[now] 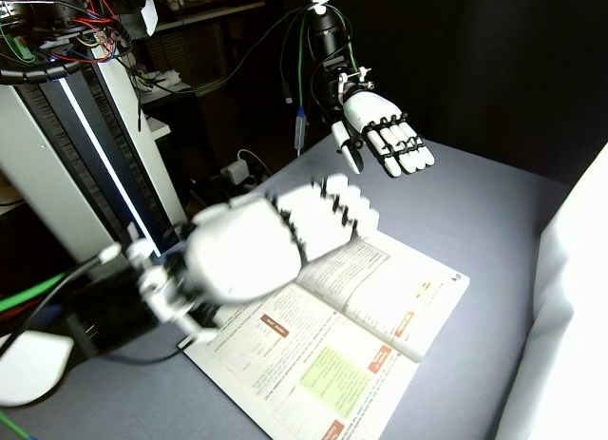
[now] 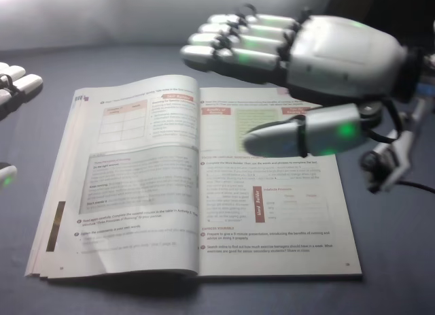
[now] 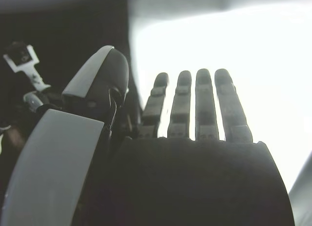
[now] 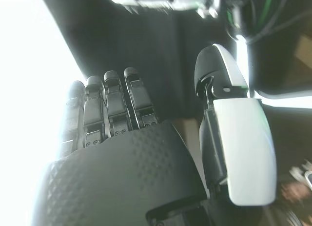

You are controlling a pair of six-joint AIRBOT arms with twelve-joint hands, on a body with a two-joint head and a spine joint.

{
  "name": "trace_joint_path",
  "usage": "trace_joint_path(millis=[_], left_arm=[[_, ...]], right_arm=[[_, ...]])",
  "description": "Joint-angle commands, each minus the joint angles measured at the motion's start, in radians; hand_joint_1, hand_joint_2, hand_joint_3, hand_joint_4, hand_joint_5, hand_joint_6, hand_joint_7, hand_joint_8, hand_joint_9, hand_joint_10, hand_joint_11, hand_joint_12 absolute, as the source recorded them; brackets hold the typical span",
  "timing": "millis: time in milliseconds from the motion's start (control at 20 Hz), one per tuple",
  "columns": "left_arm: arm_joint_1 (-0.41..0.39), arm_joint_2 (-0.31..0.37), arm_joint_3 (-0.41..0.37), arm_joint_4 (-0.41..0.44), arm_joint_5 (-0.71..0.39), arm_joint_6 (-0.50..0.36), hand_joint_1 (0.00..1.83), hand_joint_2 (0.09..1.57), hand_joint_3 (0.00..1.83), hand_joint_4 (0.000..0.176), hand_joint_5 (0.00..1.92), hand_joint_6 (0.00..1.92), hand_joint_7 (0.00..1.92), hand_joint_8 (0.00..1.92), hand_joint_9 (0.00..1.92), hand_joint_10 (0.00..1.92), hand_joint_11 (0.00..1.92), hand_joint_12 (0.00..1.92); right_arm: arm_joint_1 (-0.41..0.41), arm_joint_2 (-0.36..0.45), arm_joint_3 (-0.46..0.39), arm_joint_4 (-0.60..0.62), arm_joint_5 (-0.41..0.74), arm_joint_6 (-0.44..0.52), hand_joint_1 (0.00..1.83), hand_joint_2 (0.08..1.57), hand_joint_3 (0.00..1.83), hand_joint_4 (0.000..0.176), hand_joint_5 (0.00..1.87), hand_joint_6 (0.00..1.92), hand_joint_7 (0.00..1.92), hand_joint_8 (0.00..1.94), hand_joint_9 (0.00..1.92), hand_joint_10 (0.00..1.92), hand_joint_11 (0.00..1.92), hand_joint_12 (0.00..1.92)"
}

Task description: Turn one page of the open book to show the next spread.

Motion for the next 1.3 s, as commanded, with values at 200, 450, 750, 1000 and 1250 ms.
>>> trace_joint_path(millis=[200, 450, 750, 1000, 1250], left_arm=[[-0.032, -0.027, 0.017, 0.006, -0.105, -0.016, 0.36, 1.54, 0.0, 0.018, 0.01, 0.0, 0.0, 0.0, 0.0, 0.0, 0.0, 0.0], [-0.091, -0.072, 0.045, 0.051, -0.072, -0.037, 0.19, 1.54, 0.01, 0.034, 0.0, 0.0, 0.0, 0.0, 0.0, 0.0, 0.0, 0.0], [-0.139, -0.13, 0.072, 0.078, -0.08, -0.066, 0.0, 1.51, 0.0, 0.026, 0.0, 0.0, 0.0, 0.0, 0.0, 0.0, 0.0, 0.0], [-0.138, -0.15, 0.073, 0.058, -0.125, -0.068, 0.11, 1.48, 0.0, 0.044, 0.0, 0.0, 0.0, 0.0, 0.0, 0.0, 0.0, 0.0], [-0.137, -0.151, 0.075, 0.043, -0.162, -0.066, 0.13, 1.43, 0.0, 0.0, 0.0, 0.0, 0.0, 0.0, 0.0, 0.0, 0.0, 0.0]], right_arm=[[-0.097, 0.093, -0.047, 0.123, 0.062, 0.0, 0.0, 1.27, 0.01, 0.0, 0.0, 0.0, 0.0, 0.0, 0.0, 0.0, 0.0, 0.0], [-0.224, 0.178, -0.109, 0.29, 0.068, -0.096, 0.0, 1.31, 0.02, 0.0, 0.0, 0.0, 0.0, 0.0, 0.0, 0.0, 0.0, 0.0], [-0.404, 0.26, -0.183, 0.55, 0.228, -0.217, 0.0, 1.32, 0.02, 0.0, 0.0, 0.0, 0.0, 0.0, 0.0, 0.0, 0.0, 0.0], [-0.508, 0.286, -0.218, 0.682, 0.408, -0.248, 0.0, 1.3, 0.01, 0.0, 0.0, 0.0, 0.0, 0.0, 0.0, 0.0, 0.0, 0.0], [-0.577, 0.317, -0.249, 0.775, 0.58, -0.275, 0.0, 1.3, 0.01, 0.0, 0.0, 0.0, 0.0, 0.0, 0.0, 0.0, 0.0, 0.0]])
